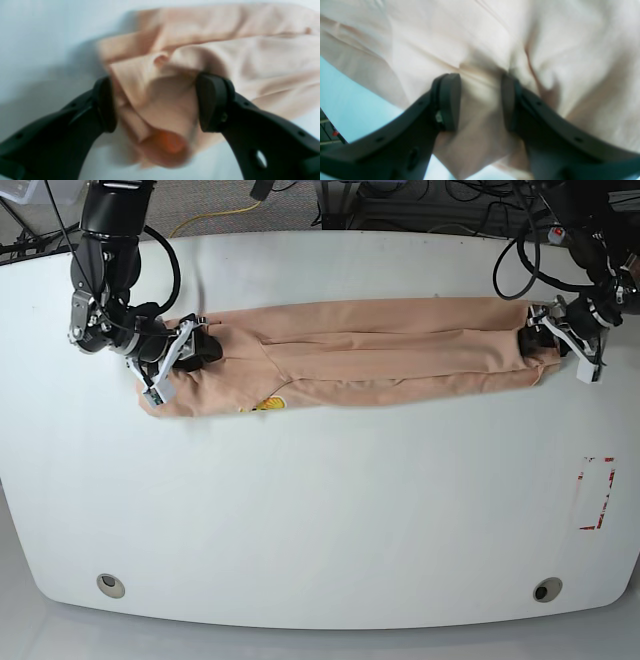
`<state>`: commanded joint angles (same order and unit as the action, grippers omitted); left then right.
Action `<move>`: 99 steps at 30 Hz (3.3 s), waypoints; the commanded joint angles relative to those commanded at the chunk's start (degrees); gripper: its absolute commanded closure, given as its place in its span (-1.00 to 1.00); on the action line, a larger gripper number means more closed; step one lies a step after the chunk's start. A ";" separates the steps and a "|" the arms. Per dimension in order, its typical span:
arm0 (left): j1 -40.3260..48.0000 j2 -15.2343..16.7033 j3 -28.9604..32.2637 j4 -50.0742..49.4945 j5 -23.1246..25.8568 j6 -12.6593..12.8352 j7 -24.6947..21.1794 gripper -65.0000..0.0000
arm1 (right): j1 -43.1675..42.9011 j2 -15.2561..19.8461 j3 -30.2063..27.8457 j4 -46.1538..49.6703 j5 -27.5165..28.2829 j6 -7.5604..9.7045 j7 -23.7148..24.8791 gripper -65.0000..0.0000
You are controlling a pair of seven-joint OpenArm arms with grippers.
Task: Fold the T-shirt properly
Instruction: 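Grasp both ends of the peach strip with the right and left grippers, then carry the strip end with the left gripper toward the right gripper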
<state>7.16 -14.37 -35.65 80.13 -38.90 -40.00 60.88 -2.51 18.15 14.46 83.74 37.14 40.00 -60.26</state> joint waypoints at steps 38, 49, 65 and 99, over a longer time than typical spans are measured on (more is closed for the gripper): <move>-6.33 10.90 29.19 30.68 0.18 0.00 7.74 0.81 | -0.09 -0.44 0.00 0.00 0.18 0.00 0.00 0.18; -9.23 15.03 33.85 24.26 9.41 0.00 7.74 0.81 | -0.09 -0.44 0.26 0.00 0.26 0.00 0.00 0.18; -9.67 15.03 46.24 27.25 9.14 0.00 7.74 -0.09 | 0.00 -0.44 0.09 0.00 0.26 0.00 0.00 0.18; -21.01 10.29 51.87 13.01 9.58 0.00 7.56 0.24 | 0.09 -1.67 0.35 0.00 0.26 0.00 0.00 0.18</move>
<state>-13.85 -4.09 16.22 93.14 -29.32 -40.00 68.44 -2.42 16.48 14.81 83.74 37.41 40.00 -60.26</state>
